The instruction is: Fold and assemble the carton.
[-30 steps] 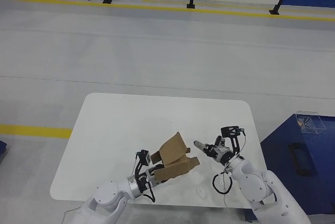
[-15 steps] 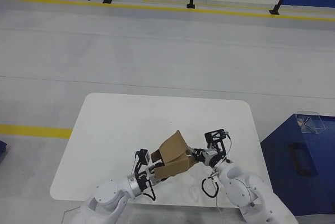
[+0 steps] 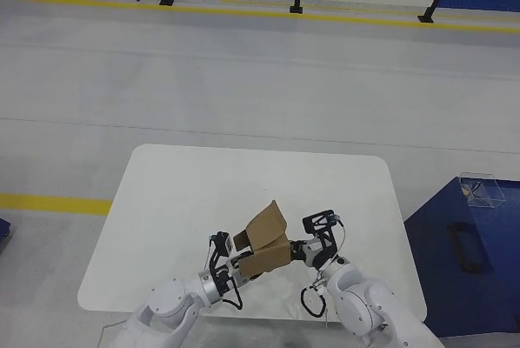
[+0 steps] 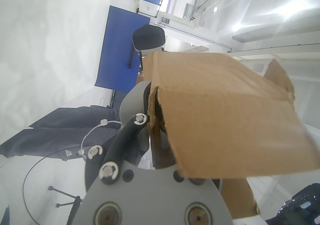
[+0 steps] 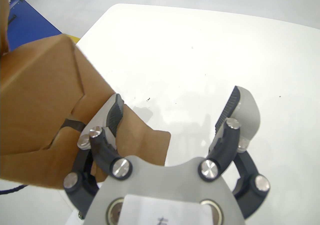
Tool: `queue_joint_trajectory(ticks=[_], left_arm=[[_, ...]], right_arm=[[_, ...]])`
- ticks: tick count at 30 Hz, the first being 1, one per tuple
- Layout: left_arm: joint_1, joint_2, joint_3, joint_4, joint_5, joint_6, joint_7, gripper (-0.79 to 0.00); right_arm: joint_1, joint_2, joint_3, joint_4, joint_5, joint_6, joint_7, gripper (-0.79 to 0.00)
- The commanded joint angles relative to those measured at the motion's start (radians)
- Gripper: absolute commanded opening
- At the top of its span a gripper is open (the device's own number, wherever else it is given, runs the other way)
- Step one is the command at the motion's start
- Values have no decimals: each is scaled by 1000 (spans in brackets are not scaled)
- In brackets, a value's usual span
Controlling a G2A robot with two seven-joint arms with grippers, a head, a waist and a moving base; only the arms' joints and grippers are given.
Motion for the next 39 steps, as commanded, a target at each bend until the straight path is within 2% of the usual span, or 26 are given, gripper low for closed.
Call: queue_joint_trajectory(ticks=[1, 16, 26, 33, 39], left_arm=[[2, 0, -1, 0, 3, 0, -2, -785], [16, 1, -11, 1, -4, -8, -15, -785], [5, -3, -8, 13, -22, -15, -20, -785], [1, -4, -13, 16, -30, -16, -27, -785], [1, -2, -24, 7, -33, -12, -40, -785]], right_arm=[[5, -4, -6, 1, -5, 6, -2, 0], [-11, -22, 6, 13, 25, -21, -14, 0], [-41, -22, 63, 8, 139, -142, -3, 0], [-63, -12, 193, 2, 355, -250, 59, 0], [-106, 2, 336, 39, 490, -268, 141, 0]])
